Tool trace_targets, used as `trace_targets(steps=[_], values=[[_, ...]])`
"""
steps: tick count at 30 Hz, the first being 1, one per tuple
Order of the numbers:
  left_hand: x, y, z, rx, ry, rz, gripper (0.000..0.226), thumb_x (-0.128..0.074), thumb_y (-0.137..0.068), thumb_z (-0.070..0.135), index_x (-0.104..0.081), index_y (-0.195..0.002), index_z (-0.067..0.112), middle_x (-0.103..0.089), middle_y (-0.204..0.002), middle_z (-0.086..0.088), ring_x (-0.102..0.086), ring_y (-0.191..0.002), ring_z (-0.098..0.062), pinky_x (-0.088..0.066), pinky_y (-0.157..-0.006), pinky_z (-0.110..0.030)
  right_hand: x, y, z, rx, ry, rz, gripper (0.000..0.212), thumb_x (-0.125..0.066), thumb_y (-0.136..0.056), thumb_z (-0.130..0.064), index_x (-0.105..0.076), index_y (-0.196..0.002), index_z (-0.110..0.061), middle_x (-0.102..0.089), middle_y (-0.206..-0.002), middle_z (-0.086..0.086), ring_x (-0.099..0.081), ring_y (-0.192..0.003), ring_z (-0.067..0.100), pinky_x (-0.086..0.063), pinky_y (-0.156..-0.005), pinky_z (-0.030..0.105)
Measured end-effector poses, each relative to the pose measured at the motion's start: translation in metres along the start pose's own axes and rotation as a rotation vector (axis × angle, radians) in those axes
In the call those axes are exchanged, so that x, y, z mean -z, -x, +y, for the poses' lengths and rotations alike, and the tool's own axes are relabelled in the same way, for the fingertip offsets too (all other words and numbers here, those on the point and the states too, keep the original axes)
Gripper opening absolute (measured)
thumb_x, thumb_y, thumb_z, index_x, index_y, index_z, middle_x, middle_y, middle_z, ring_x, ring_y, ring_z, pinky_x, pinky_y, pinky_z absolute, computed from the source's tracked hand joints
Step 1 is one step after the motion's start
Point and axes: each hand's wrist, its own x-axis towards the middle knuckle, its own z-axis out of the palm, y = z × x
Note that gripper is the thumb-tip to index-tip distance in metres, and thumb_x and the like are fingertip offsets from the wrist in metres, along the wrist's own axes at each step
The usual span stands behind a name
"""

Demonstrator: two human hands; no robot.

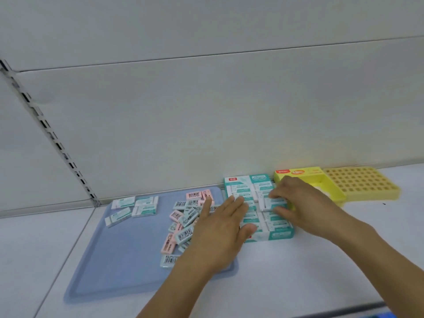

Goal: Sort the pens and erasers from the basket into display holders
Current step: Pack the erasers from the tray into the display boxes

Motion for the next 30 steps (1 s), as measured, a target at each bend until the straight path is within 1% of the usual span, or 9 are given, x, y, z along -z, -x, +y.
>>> trace_targets(steps=[4, 7, 10, 14, 17, 19, 22, 25, 30], values=[[0.002, -0.003, -0.006, -0.026, -0.022, -0.01, 0.072, -0.01, -0.093, 0.066, -0.017, -0.154, 0.029, -0.006, -0.162, 0.013, 0.0, -0.148, -0.002, 0.009, -0.12, -0.037, -0.013, -0.006, -0.002, 0.019, 0.061, -0.005, 0.023, -0.06, -0.091, -0.028, -0.067, -0.112, -0.021, -0.055, -0.111, -0.003, -0.05, -0.106, 0.019, -0.046, -0.085, 0.036], [0.003, -0.005, -0.008, -0.033, 0.021, -0.037, 0.06, -0.024, -0.101, 0.055, -0.018, -0.154, 0.028, -0.005, -0.163, 0.011, 0.0, -0.148, -0.003, 0.006, -0.121, -0.037, -0.022, -0.005, 0.001, 0.039, 0.022, 0.129, 0.014, -0.074, -0.082, -0.017, -0.075, -0.096, -0.02, -0.064, -0.102, -0.002, -0.058, -0.096, 0.025, -0.053, -0.073, 0.04], [0.004, -0.007, -0.007, -0.032, 0.026, -0.034, 0.059, -0.026, -0.101, 0.053, -0.02, -0.153, 0.026, -0.006, -0.163, 0.01, -0.001, -0.148, -0.004, 0.006, -0.122, -0.037, -0.031, 0.002, 0.0, 0.052, 0.006, 0.213, 0.02, -0.084, -0.071, -0.009, -0.078, -0.085, -0.021, -0.073, -0.098, -0.001, -0.069, -0.087, 0.027, -0.058, -0.063, 0.038], [0.008, -0.007, -0.008, -0.043, 0.12, -0.011, 0.058, -0.028, -0.101, 0.053, -0.026, -0.152, 0.024, -0.012, -0.162, 0.01, -0.004, -0.148, -0.003, 0.005, -0.122, -0.036, -0.024, 0.006, -0.01, 0.033, 0.113, 0.186, 0.008, -0.081, -0.075, -0.017, -0.078, -0.08, -0.021, -0.076, -0.096, -0.001, -0.072, -0.084, 0.024, -0.058, -0.064, 0.035], [0.016, 0.008, -0.028, -0.017, 0.346, 0.24, 0.047, -0.034, -0.102, 0.046, -0.042, -0.144, 0.027, -0.033, -0.154, 0.014, -0.022, -0.144, -0.002, -0.005, -0.122, -0.032, -0.01, -0.008, -0.027, -0.009, 0.089, 0.192, 0.01, -0.07, -0.085, -0.024, -0.076, -0.078, -0.02, -0.074, -0.102, 0.002, -0.067, -0.09, 0.03, -0.055, -0.073, 0.04], [0.022, 0.026, -0.061, 0.091, 0.426, 0.443, 0.039, -0.039, -0.102, 0.039, -0.05, -0.137, 0.026, -0.047, -0.145, 0.011, -0.035, -0.137, -0.005, -0.017, -0.119, -0.031, -0.007, -0.024, -0.049, 0.007, 0.007, 0.24, 0.011, -0.066, -0.089, -0.027, -0.075, -0.092, -0.021, -0.071, -0.108, 0.0, -0.063, -0.098, 0.029, -0.051, -0.078, 0.039], [0.029, 0.056, -0.122, 0.387, 0.403, 0.526, 0.036, -0.046, -0.101, 0.024, -0.051, -0.137, 0.02, -0.051, -0.141, 0.001, -0.044, -0.132, -0.015, -0.03, -0.11, -0.03, -0.015, -0.049, -0.102, 0.169, -0.166, 0.102, 0.022, -0.059, -0.094, -0.033, -0.07, -0.11, -0.024, -0.067, -0.113, -0.007, -0.057, -0.106, 0.019, -0.046, -0.087, 0.036], [0.03, 0.08, -0.164, 0.644, 0.259, 0.391, 0.039, -0.049, -0.099, 0.023, -0.05, -0.138, 0.018, -0.054, -0.139, -0.004, -0.05, -0.125, -0.023, -0.035, -0.1, -0.029, -0.039, -0.08, -0.16, 0.284, -0.256, -0.097, 0.028, -0.054, -0.096, -0.033, -0.064, -0.121, -0.025, -0.061, -0.121, -0.007, -0.05, -0.114, 0.014, -0.041, -0.095, 0.034], [0.032, 0.092, -0.183, 0.636, 0.128, 0.297, 0.036, -0.062, -0.088, 0.025, -0.059, -0.123, 0.02, -0.063, -0.117, -0.001, -0.057, -0.108, -0.023, -0.044, -0.09, -0.033, -0.083, -0.121, -0.219, 0.275, -0.047, -0.234, 0.027, -0.057, -0.09, -0.025, -0.062, -0.114, -0.015, -0.058, -0.115, 0.005, -0.05, -0.111, 0.025, -0.043, -0.084, 0.034]])
